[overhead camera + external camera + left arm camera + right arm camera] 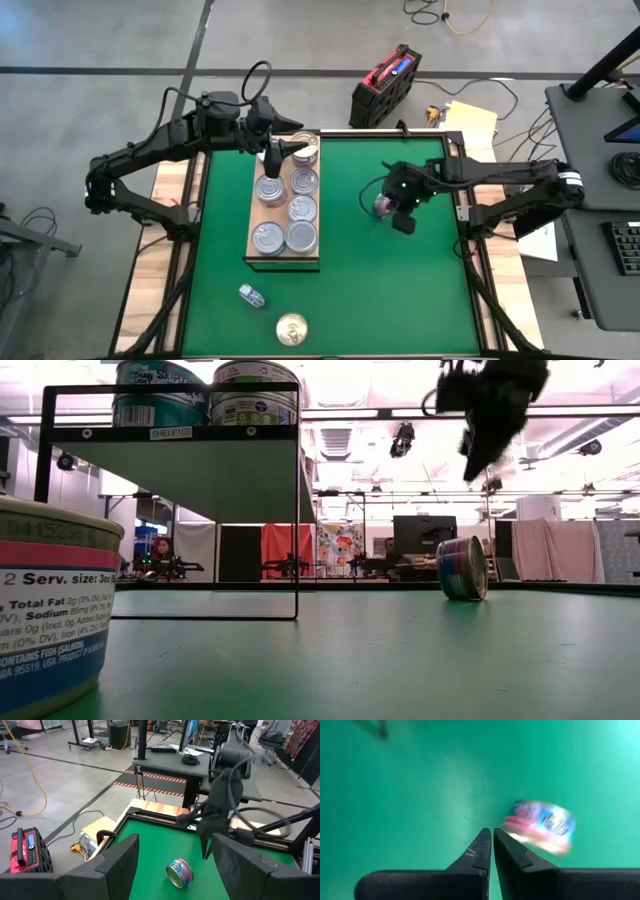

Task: Stack canned seafood by type on shelf
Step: Stack the blue and pink tuna can on top of the blue and pink tuna cans on the shelf

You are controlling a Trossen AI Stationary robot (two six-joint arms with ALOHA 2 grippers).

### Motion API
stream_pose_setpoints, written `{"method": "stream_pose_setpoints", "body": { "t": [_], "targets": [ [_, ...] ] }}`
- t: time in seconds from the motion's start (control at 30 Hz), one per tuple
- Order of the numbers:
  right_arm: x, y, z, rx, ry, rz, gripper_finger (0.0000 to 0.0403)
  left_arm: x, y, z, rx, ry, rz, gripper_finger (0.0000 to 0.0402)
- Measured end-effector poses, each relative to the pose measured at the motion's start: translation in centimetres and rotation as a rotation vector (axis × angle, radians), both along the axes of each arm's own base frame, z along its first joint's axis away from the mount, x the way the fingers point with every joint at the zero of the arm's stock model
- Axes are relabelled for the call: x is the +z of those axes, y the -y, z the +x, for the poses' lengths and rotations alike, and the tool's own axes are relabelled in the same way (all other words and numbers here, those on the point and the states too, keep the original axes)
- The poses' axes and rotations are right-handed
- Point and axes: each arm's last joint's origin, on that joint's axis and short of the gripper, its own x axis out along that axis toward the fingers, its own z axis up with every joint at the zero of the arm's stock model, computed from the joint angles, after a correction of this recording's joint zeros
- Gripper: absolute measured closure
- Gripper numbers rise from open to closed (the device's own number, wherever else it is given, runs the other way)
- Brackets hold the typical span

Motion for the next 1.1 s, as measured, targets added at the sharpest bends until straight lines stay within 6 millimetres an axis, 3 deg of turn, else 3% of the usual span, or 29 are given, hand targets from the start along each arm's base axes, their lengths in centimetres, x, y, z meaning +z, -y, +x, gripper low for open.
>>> {"method": "stream_pose_setpoints", "body": {
  "t": [0.1,0.2,0.43,0.63,0.8,0.93,1.1],
  "targets": [
    [1.5,0.1,0.5,0.297,-0.051,-0.142,0.0388,0.0,0.0,0.0,-0.002,0.0,0.0,0.0169],
    [1.8,0.9,1.4,0.447,-0.109,-0.228,0.0375,0.0,0.1,0.0,-0.025,0.0,-0.001,0.0169],
    [-1.1,2.5,3.7,0.694,-0.265,-0.322,0.0284,0.0,0.1,0.0,-0.027,-0.001,0.0,0.0169],
    [-3.0,2.8,4.9,0.765,-0.328,-0.312,0.0184,0.0,0.2,0.1,-0.032,0.0,0.0,0.0169],
    [-4.0,3.5,5.5,0.823,-0.345,-0.319,0.0125,0.0,0.3,0.1,-0.045,0.001,-0.002,0.0169],
    [-5.5,4.3,6.0,0.822,-0.39,-0.287,0.0106,0.0,0.3,0.1,-0.054,0.0,0.002,0.0169],
    [-7.2,5.3,6.4,0.805,-0.433,-0.238,0.011,0.0,0.3,0.1,-0.054,0.0,0.002,0.0169]
  ]
}}
